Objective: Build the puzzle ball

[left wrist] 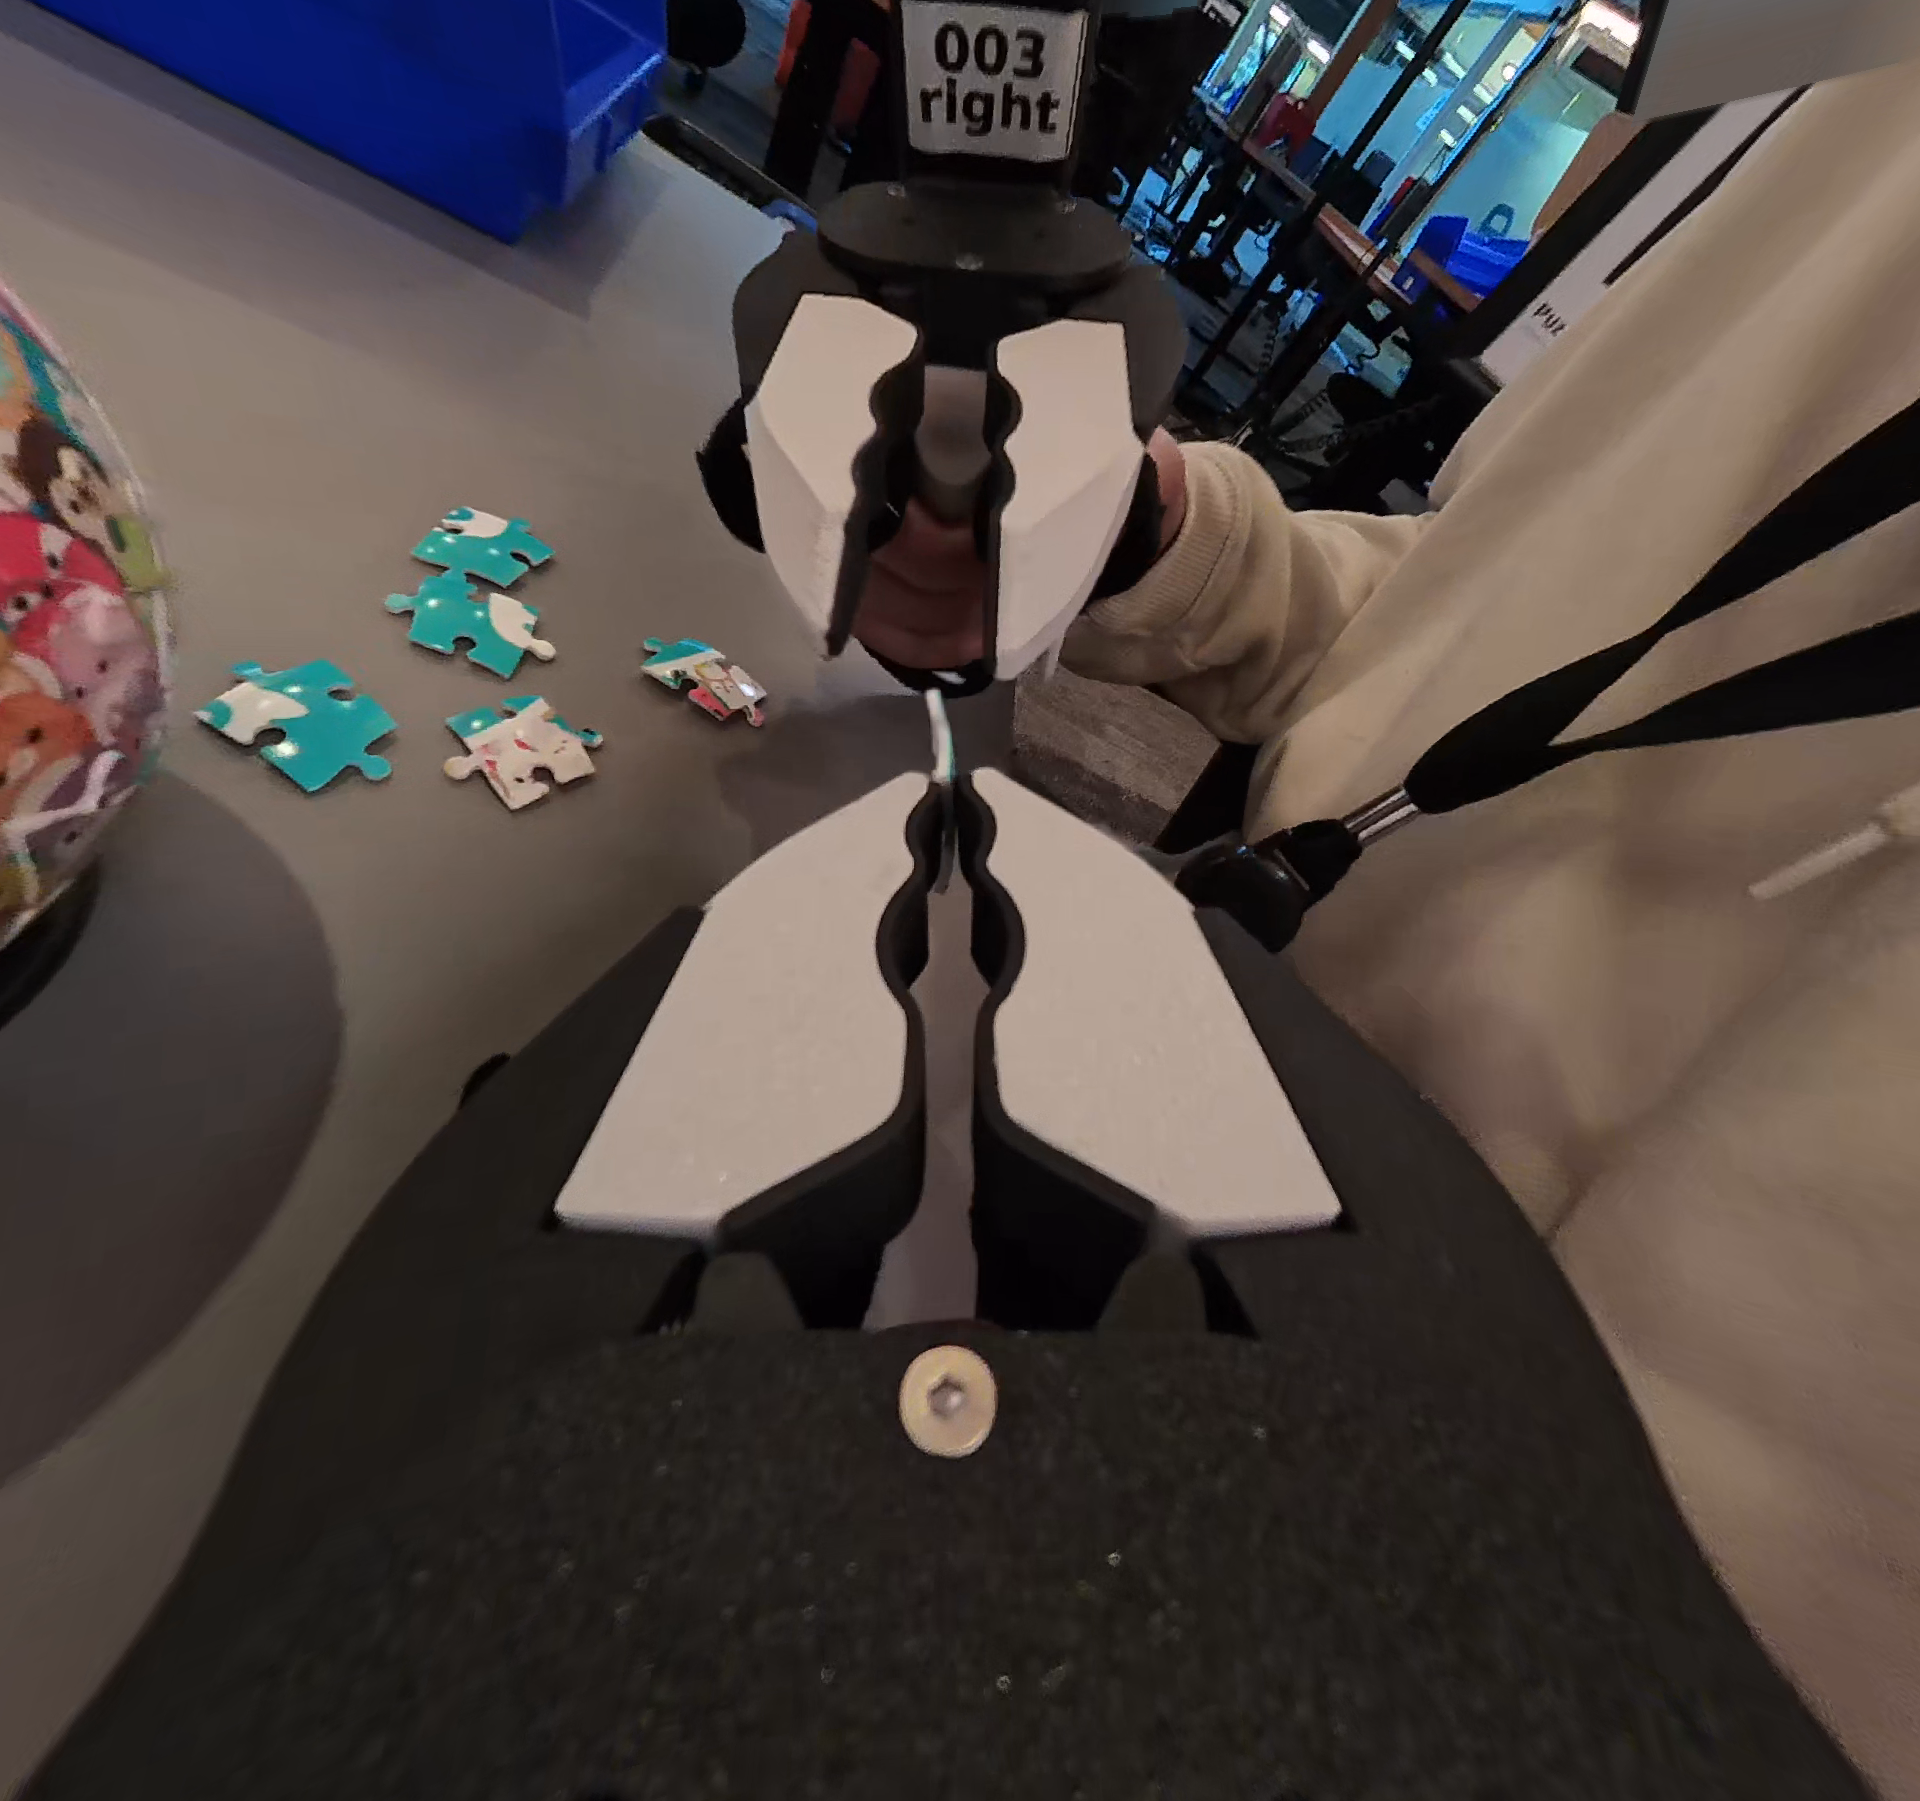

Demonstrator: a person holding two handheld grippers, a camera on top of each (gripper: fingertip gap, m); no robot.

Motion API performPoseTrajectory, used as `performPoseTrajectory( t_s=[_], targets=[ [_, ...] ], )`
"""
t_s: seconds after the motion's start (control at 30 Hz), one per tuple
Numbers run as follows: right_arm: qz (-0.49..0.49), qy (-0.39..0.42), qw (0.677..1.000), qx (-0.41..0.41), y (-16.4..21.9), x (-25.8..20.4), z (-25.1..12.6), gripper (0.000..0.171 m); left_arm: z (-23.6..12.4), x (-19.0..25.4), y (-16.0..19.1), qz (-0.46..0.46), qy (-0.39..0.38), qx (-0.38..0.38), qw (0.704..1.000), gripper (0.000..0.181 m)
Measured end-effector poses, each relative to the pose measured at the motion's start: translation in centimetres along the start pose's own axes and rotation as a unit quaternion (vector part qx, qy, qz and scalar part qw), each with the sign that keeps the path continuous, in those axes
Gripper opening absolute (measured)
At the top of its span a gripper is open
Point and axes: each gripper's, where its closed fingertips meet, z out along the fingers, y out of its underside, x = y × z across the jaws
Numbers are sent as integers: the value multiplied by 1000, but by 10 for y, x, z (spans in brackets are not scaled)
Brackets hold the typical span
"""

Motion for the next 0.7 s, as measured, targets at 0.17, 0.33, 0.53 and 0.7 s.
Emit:
performPoseTrajectory(
  t_s=[0.17,0.33,0.53,0.7],
  targets=[
    [2,-1,1000,-25,9,2,3,20,4,-1,1,7,-1,-3,1000,2],
    [3,-18,1000,-19,7,-2,5,4,-1,-2,-5,5,-6,13,1000,2],
    [-7,-48,999,-8,-7,-14,10,3,-10,8,-15,3,2,46,999,2],
    [-24,-51,996,-62,-21,-16,26,2,-30,10,-22,-18,-1,92,996,3]
  ],
)
